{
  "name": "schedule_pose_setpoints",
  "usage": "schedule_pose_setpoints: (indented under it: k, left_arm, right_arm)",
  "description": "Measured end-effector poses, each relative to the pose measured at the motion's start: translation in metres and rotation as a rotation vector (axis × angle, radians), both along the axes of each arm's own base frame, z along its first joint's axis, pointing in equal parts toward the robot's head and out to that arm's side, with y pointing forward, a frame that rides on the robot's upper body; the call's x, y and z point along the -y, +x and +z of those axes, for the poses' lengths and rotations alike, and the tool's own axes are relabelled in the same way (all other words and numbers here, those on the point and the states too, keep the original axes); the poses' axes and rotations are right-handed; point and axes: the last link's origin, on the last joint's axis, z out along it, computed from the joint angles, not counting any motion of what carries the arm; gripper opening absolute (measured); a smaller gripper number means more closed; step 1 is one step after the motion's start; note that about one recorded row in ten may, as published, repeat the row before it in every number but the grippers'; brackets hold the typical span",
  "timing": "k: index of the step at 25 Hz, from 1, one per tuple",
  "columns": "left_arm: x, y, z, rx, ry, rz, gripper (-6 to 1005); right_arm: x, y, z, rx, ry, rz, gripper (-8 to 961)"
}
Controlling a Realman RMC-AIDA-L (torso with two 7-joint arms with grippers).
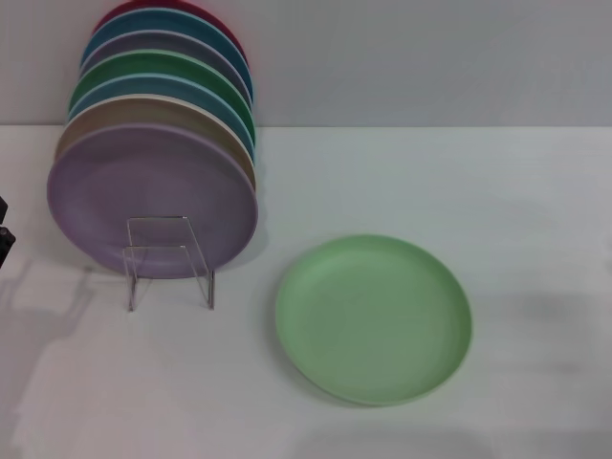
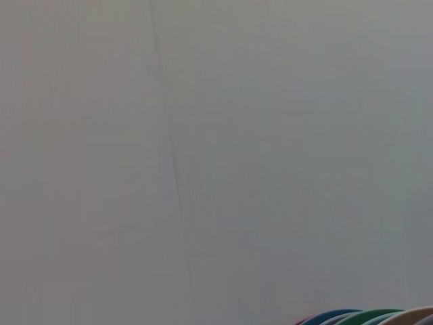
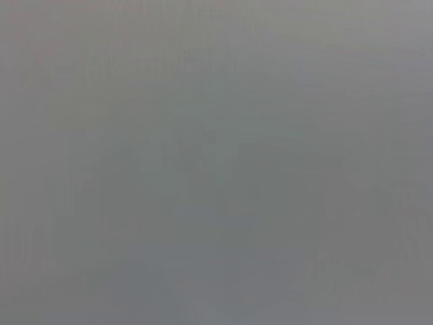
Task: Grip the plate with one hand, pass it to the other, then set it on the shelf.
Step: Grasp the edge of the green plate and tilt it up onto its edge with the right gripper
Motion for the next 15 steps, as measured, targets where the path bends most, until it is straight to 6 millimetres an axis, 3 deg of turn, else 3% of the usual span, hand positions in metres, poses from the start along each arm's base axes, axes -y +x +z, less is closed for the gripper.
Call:
schedule_pose_setpoints:
  k: [11, 14, 15]
  left_arm:
    - [-0.003, -0.004, 0.003, 0.004, 0.017, 0.029, 810]
    - [-0.005, -0.008, 0.006, 0.022, 0.037, 0.060, 810]
    - [-0.005, -0.009, 0.008, 0.030, 0.045, 0.069, 810]
  right_arm:
    - [-0.009, -0.014, -0.004, 0.040, -0.052, 0.093, 831]
    - [-0.025, -0.026, -0.003, 0.064, -0.087, 0.159, 830]
    - [-0.043, -0.035, -0.001, 0.078, -0.114, 0.189, 830]
